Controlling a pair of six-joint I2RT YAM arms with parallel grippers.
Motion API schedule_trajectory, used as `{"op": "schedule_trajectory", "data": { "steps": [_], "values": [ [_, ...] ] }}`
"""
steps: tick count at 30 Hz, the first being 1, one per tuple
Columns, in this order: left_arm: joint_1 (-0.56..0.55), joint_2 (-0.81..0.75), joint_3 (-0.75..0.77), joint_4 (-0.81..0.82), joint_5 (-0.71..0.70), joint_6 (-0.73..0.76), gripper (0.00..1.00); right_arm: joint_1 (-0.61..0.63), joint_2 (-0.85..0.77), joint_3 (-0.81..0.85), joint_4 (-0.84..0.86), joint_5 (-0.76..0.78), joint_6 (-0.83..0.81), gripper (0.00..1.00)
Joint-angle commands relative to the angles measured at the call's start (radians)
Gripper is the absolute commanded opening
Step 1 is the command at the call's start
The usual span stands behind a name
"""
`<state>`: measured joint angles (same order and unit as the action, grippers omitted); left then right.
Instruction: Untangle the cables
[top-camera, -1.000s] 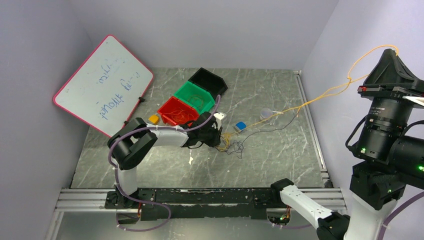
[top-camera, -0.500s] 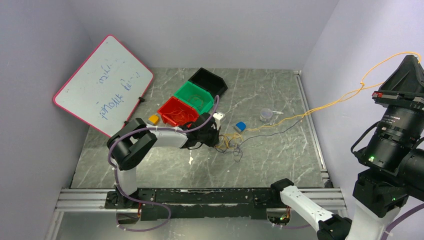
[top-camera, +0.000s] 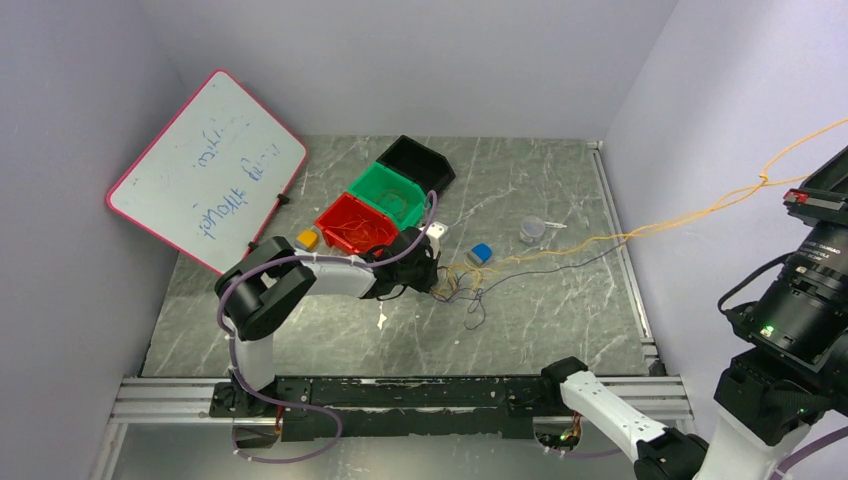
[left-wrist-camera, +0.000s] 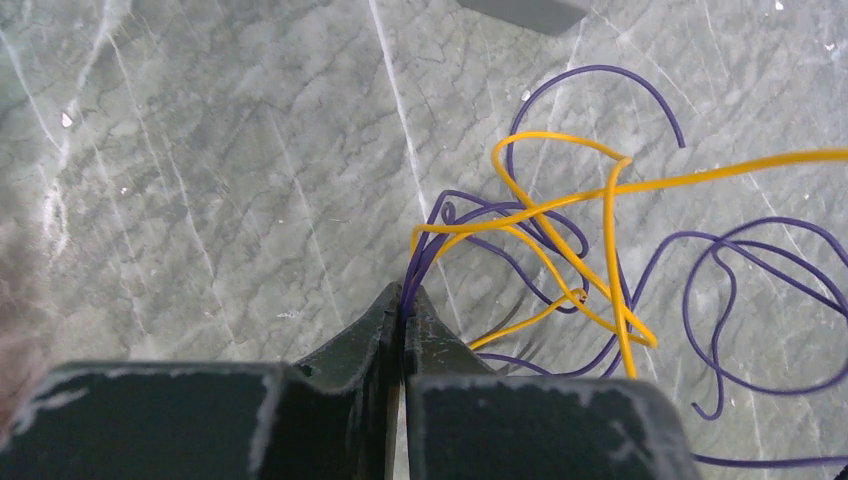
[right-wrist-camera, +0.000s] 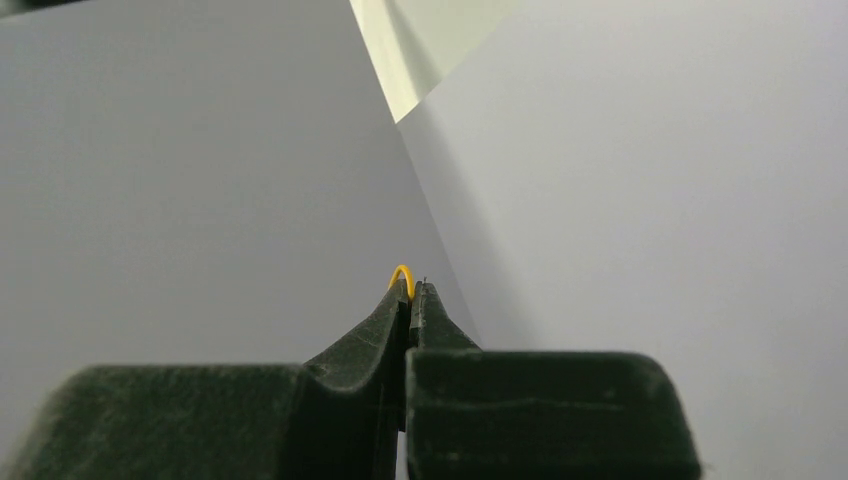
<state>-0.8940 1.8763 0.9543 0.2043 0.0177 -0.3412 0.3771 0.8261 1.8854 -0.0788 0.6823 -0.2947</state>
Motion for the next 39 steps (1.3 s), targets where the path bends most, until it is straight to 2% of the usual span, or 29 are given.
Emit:
{"op": "schedule_trajectory", "data": {
  "steps": [1, 9, 15, 18, 19, 20, 23, 31, 39],
  "values": [
    [0.003, 0.078, -0.057, -0.174, -0.103, 0.024, 0.07, 0.013, -0.004, 0.012, 0.027, 0.011, -0.011, 0.00],
    [0.003, -0.050, -0.053, -0.152, -0.082, 0.037, 0.08, 0.021, 0.083, 0.005, -0.225, -0.133, 0.152, 0.00],
    [0.003, -0.184, -0.023, -0.165, -0.059, 0.075, 0.43, 0.021, 0.107, -0.119, -0.318, -0.225, 0.300, 0.00],
    [0.003, -0.260, -0.014, -0.161, -0.031, 0.092, 0.56, 0.020, 0.127, -0.159, -0.344, -0.241, 0.344, 0.00],
    [0.003, -0.286, -0.015, -0.155, -0.016, 0.096, 0.63, 0.020, 0.130, -0.176, -0.346, -0.248, 0.356, 0.00],
    [0.003, -0.307, -0.017, -0.147, 0.002, 0.100, 0.75, 0.020, 0.131, -0.195, -0.344, -0.261, 0.370, 0.00],
    [0.002, -0.377, -0.020, -0.108, 0.067, 0.122, 0.89, 0.019, 0.135, -0.243, -0.346, -0.295, 0.403, 0.00],
    [0.002, -0.530, -0.022, 0.005, 0.174, 0.153, 0.93, 0.020, 0.150, -0.321, -0.363, -0.350, 0.490, 0.00],
    [0.002, -0.527, 0.050, 0.099, 0.321, 0.166, 0.93, 0.020, 0.146, -0.362, -0.335, -0.379, 0.581, 0.00]
  ]
}}
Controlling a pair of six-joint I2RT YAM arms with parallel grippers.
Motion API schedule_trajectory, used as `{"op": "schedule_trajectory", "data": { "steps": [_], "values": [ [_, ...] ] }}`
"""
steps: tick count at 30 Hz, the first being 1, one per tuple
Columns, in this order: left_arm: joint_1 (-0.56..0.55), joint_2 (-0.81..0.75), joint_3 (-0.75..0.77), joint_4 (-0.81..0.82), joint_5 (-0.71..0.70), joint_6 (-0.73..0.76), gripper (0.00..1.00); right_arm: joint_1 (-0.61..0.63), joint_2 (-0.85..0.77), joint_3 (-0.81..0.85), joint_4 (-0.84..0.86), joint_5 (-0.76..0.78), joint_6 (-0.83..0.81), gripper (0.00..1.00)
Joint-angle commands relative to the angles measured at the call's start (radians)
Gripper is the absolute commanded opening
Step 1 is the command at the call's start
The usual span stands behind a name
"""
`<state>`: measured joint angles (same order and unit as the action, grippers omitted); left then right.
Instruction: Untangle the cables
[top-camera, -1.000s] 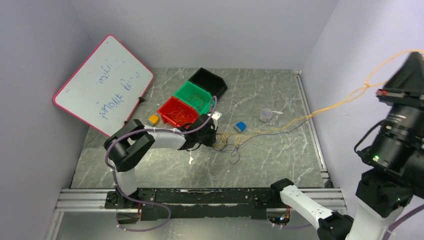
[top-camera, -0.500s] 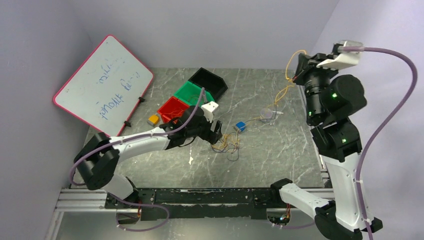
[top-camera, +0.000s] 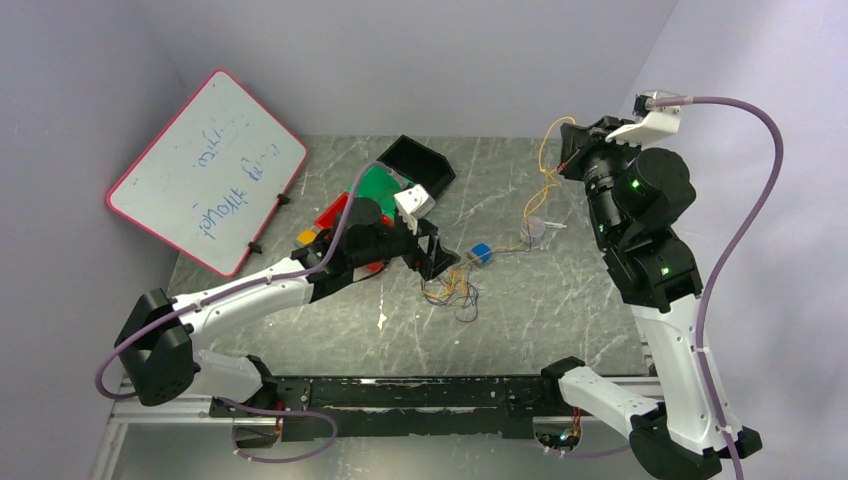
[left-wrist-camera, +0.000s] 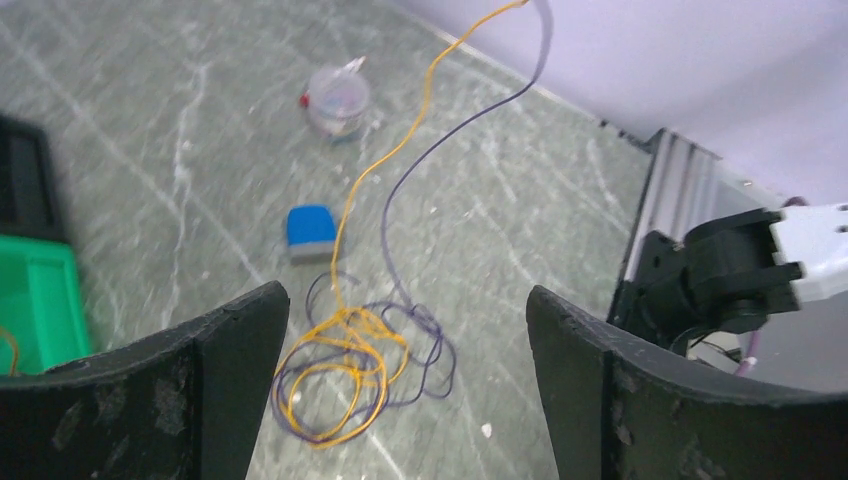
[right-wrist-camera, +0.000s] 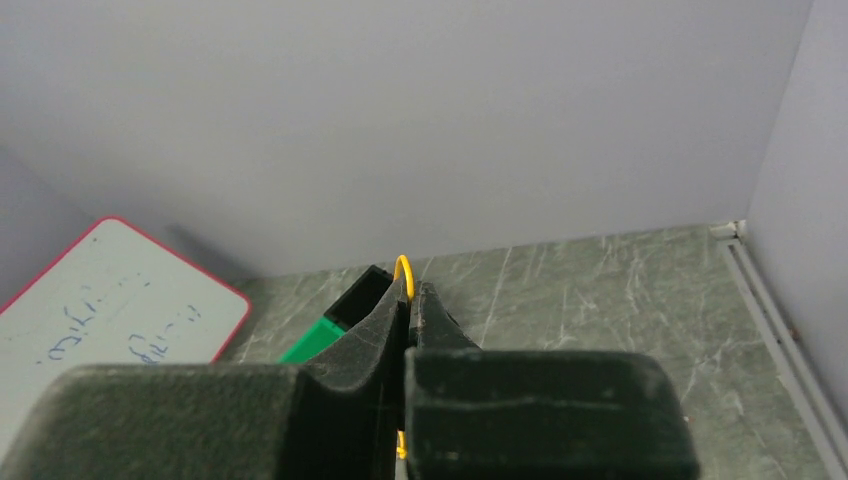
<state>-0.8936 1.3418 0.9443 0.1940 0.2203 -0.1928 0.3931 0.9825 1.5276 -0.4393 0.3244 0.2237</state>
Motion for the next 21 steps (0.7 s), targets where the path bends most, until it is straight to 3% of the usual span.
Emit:
{"op": "schedule_trajectory", "data": {
  "steps": [1, 8, 21],
  "values": [
    [0.001, 0.017, 0.067, 0.140, 0.137, 0.009, 0.93, 0.005, -0.009, -0.001, 0.027, -0.019, 0.071, 0.00],
    [-0.008, 0.165, 0.157, 0.336, 0.298, -0.090, 0.93, 0.005, -0.003, 0.006, 0.033, -0.012, 0.130, 0.00],
    [-0.098, 0.428, 0.363, 0.427, 0.333, -0.158, 0.89, 0.004, -0.021, -0.003, 0.036, -0.024, 0.159, 0.00]
  ]
}}
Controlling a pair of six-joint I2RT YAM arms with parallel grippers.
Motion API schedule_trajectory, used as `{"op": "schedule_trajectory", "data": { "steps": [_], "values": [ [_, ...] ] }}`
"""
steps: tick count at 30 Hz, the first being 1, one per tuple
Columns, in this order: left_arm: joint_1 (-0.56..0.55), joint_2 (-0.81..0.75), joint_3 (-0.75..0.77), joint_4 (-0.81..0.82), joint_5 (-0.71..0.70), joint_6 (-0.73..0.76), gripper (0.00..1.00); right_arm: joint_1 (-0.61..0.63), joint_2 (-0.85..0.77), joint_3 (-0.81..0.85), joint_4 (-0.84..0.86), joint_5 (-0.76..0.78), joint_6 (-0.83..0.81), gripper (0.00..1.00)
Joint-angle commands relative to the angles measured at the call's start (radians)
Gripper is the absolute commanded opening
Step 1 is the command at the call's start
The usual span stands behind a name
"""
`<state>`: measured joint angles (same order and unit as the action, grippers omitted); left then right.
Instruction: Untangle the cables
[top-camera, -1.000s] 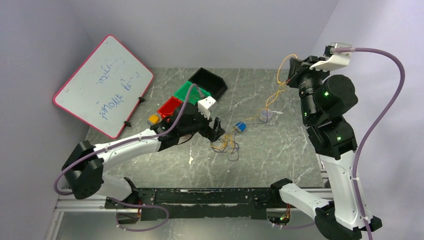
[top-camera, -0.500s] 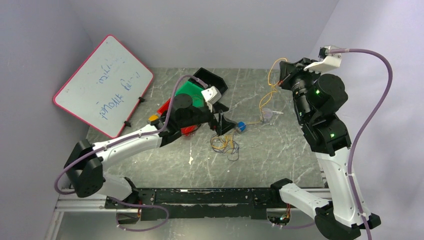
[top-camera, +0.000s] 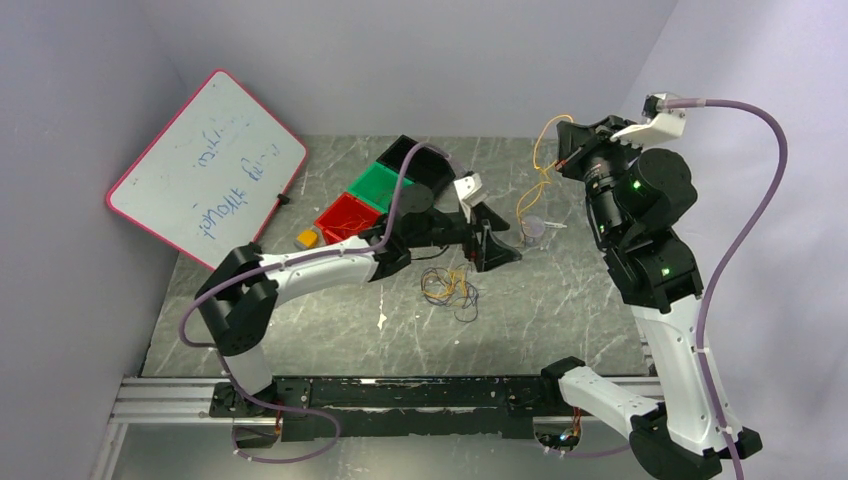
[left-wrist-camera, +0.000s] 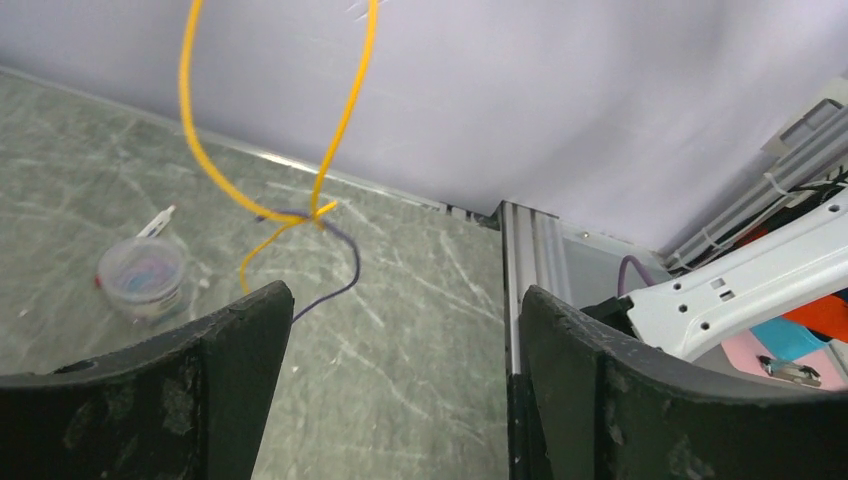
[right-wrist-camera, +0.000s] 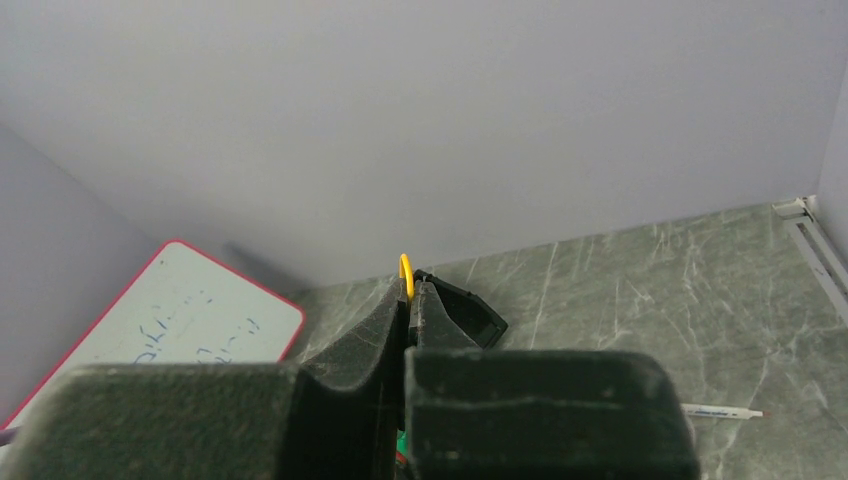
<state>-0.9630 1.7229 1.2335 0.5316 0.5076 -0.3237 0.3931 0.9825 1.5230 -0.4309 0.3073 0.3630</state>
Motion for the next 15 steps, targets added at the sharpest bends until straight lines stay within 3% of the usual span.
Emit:
{"op": "schedule_trajectory", "data": {
  "steps": [1, 5, 10, 12, 15],
  "values": [
    [-0.033, 0.057, 0.085, 0.086, 0.045, -0.028, 0.88, 0.004, -0.023, -0.001, 0.030, -0.009, 0.022, 0.00],
    [-0.040, 0.134, 0.142, 0.087, 0.030, -0.034, 0.84, 0.004, -0.021, 0.004, 0.029, -0.024, 0.022, 0.00],
    [-0.041, 0.219, 0.210, 0.099, 0.026, -0.110, 0.70, 0.004, -0.036, -0.007, 0.033, -0.027, 0.029, 0.00],
    [-0.041, 0.251, 0.231, 0.095, 0.025, -0.118, 0.58, 0.004, -0.049, -0.020, 0.039, -0.022, 0.032, 0.00],
    [-0.041, 0.274, 0.245, 0.063, 0.030, -0.111, 0.32, 0.005, -0.057, -0.020, 0.042, -0.018, 0.032, 0.00]
  ]
}}
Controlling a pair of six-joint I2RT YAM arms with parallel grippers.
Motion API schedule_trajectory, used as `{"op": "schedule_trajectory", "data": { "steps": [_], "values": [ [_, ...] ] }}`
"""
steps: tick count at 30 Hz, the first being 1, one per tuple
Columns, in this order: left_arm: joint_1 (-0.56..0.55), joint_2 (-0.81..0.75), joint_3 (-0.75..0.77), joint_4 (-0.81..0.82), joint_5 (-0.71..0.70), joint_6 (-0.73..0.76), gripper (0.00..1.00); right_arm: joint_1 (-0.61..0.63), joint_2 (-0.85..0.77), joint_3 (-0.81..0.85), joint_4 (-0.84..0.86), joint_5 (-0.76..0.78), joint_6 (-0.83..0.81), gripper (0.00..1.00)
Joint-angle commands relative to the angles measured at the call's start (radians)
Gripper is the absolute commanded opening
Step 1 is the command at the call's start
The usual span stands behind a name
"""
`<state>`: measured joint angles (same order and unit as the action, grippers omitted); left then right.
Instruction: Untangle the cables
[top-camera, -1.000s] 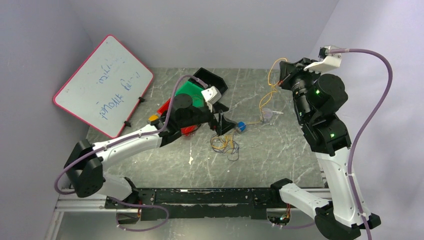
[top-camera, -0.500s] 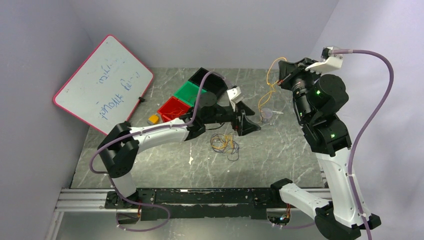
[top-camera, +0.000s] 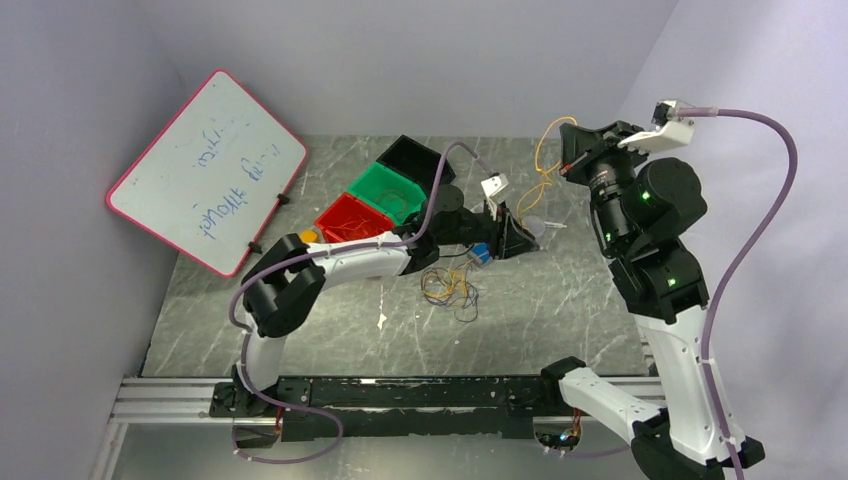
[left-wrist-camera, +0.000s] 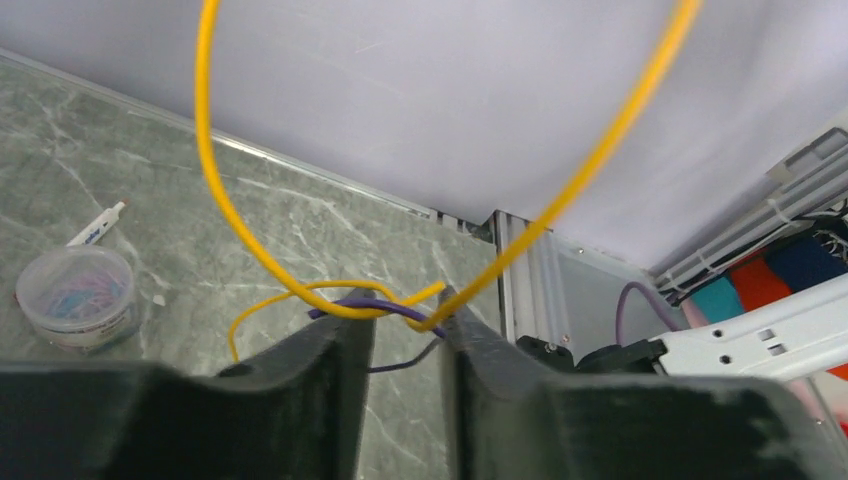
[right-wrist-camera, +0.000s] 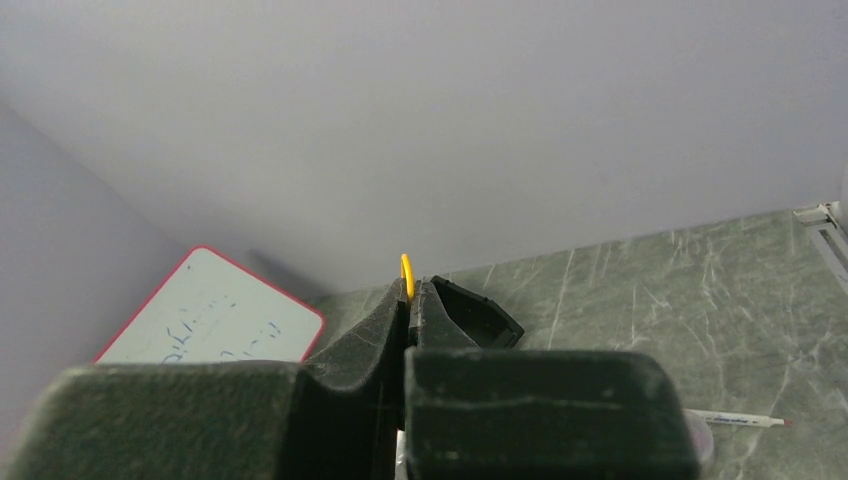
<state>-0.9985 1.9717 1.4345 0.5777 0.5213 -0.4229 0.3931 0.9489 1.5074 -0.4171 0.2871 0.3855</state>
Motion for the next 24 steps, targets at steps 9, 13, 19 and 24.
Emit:
{"op": "schedule_trajectory", "data": {
  "steps": [9, 13, 19, 24],
  "values": [
    [-0.005, -0.014, -0.151, 0.030, -0.015, -0.010, 0.07, 0.005, -0.029, 0.048, 0.026, 0.034, -0.045, 0.00],
    [-0.006, -0.032, -0.244, 0.019, -0.028, 0.006, 0.07, 0.004, -0.027, 0.089, 0.025, 0.069, -0.090, 0.00],
    [-0.006, -0.052, -0.329, 0.012, -0.052, 0.007, 0.07, 0.004, -0.019, 0.126, 0.020, 0.081, -0.122, 0.00],
    [-0.006, -0.069, -0.361, -0.034, -0.089, 0.041, 0.10, 0.004, -0.034, 0.108, 0.023, 0.090, -0.122, 0.00]
  ]
}}
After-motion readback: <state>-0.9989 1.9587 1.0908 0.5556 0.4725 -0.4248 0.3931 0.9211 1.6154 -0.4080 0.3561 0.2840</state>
